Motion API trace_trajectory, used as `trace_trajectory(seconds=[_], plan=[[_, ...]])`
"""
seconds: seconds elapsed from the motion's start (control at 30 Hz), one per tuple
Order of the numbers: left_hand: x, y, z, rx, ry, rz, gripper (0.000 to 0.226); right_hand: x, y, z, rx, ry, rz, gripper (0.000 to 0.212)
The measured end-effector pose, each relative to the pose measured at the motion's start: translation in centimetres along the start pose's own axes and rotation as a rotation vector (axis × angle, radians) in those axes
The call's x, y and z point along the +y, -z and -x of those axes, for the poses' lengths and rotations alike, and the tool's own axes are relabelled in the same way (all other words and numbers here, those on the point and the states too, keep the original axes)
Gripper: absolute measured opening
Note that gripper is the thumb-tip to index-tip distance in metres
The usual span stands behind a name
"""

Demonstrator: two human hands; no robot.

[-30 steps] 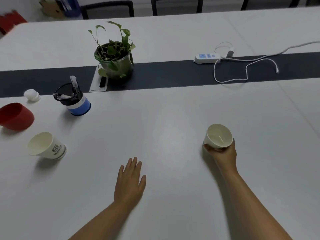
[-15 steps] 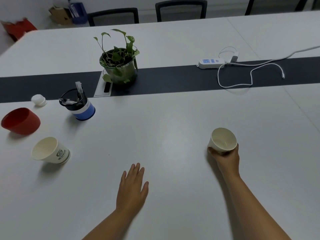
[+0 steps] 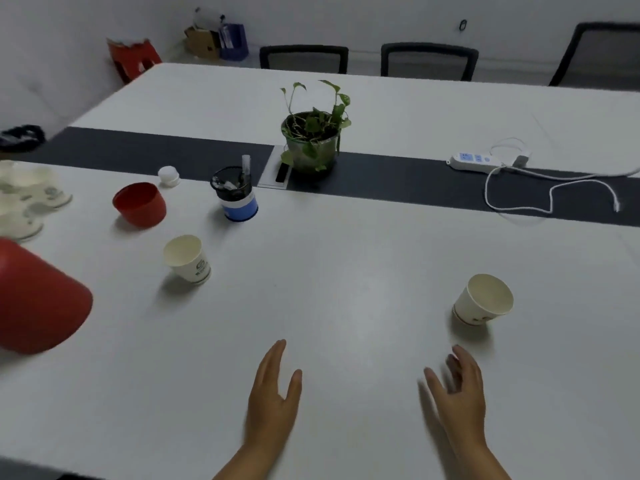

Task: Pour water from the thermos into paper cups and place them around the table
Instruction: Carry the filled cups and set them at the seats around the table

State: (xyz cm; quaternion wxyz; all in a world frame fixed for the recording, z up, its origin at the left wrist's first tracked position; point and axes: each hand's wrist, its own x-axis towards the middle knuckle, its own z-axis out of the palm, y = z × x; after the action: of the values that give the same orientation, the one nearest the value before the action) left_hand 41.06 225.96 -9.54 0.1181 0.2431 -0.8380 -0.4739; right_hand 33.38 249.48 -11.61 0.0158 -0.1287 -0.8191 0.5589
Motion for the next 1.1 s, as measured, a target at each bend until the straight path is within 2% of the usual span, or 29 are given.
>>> trace_trajectory(seconds=[0.13, 0.3, 0.47, 0.57, 0.7, 0.83, 0.97, 1.1], plan=[[-2.5, 7.4, 6.3, 0.189, 0.108, 0.155, 0.042, -4.5, -4.7, 6.2, -0.291, 0.217, -0.012, 0.041], [-6.8, 17.2, 18.7, 0.544, 0.178, 0.222, 0.054, -9.9, -10.7, 20.8, -0.682, 0.416, -0.111, 0.043], [-12.2, 24.4, 35.0, 0.814, 0.399, 0.379, 0.047, -8.6, -12.2, 38.5, -1.14, 0.516, -0.054, 0.041], [-14.2, 26.3, 42.0, 0.943, 0.521, 0.414, 0.052, -6.4, -11.9, 44.3, -1.341, 0.493, 0.016, 0.043], [-16.9, 28.4, 48.2, 1.015, 0.671, 0.533, 0.046, -4.3, -13.2, 48.4, -1.438, 0.42, 0.149, 0.043], [-20.4, 30.6, 49.0, 1.01, 0.762, 0.608, 0.046, -4.2, -17.2, 50.1, -1.442, 0.413, 0.236, 0.046], [-24.8, 36.1, 44.6, 1.071, 0.795, 0.629, 0.043, -6.2, -25.5, 52.7, -1.449, 0.445, 0.249, 0.047], [-29.6, 45.7, 36.7, 1.09, 0.714, 0.573, 0.036, -10.7, -36.7, 56.0, -1.487, 0.467, 0.176, 0.047]])
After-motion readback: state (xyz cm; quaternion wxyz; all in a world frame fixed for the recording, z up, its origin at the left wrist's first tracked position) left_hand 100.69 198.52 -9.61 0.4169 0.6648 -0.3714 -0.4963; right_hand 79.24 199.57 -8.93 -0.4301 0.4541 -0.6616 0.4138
